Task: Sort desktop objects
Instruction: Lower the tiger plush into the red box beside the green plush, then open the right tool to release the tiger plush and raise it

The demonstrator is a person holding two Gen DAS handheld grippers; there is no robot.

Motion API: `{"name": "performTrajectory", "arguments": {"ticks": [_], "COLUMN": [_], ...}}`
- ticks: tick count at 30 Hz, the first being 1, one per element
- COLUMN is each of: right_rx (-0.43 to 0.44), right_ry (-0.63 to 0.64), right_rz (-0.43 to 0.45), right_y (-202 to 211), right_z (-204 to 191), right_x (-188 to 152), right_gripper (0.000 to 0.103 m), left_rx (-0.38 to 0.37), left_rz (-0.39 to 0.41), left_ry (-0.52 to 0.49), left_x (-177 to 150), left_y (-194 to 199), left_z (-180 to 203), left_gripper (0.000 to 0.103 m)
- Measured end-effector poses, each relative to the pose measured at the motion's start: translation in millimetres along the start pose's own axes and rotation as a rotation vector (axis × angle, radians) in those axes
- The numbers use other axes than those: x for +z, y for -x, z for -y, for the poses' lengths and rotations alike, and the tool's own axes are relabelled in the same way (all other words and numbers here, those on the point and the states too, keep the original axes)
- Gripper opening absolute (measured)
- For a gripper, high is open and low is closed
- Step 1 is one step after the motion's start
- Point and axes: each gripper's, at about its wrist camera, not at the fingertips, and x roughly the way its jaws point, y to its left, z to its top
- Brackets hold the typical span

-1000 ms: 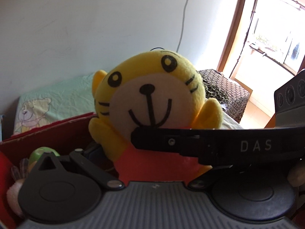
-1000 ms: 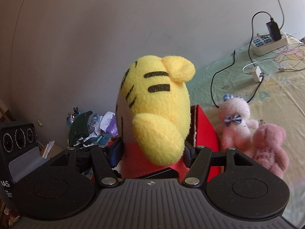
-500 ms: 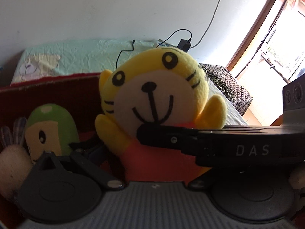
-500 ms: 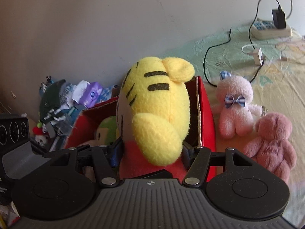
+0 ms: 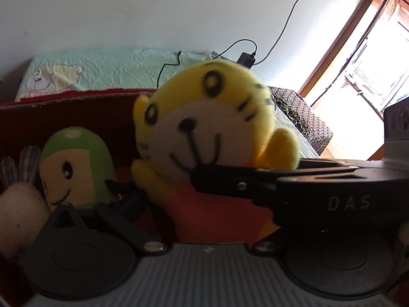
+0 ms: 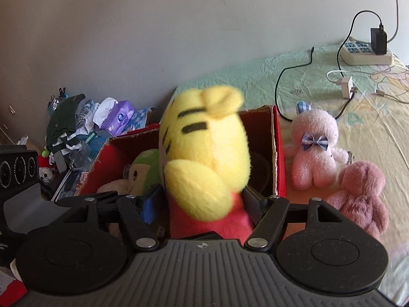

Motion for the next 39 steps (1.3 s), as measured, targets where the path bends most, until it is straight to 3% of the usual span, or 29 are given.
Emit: {"name": "performTrajectory", "arguments": {"ticks": [5, 10, 15, 25, 39], "right_rx": [-0.018, -0.008, -0.049, -0.059, -0.031], "right_ry": [-0.039, -0.133, -0.117, -0.042, -0.035], "right_rz": [0.065, 0.079, 0.064, 0.078, 0.156], "right_y": [10, 8, 2, -1, 3], "right_z": [7, 20, 20, 11, 14], "right_x": [4, 6, -2, -13, -24], "right_gripper": [0.07, 0.05, 0.038, 0.038, 0.038], "left_rx": [-0.001, 0.001, 0.023, 0.118, 0.174], "left_rz": [-0.004, -0.007, -0.028, -0.061, -0.09], "left_ry": [0.005, -0.005, -0.001, -0.072, -0.092], "left_x": [0, 0, 2, 3, 6], "left_y": [-2, -4, -12, -23, -29], "left_z": [-2, 1, -4, 8, 11], "left_gripper": [0.102, 0.102, 0.102, 0.102, 0.103]}}
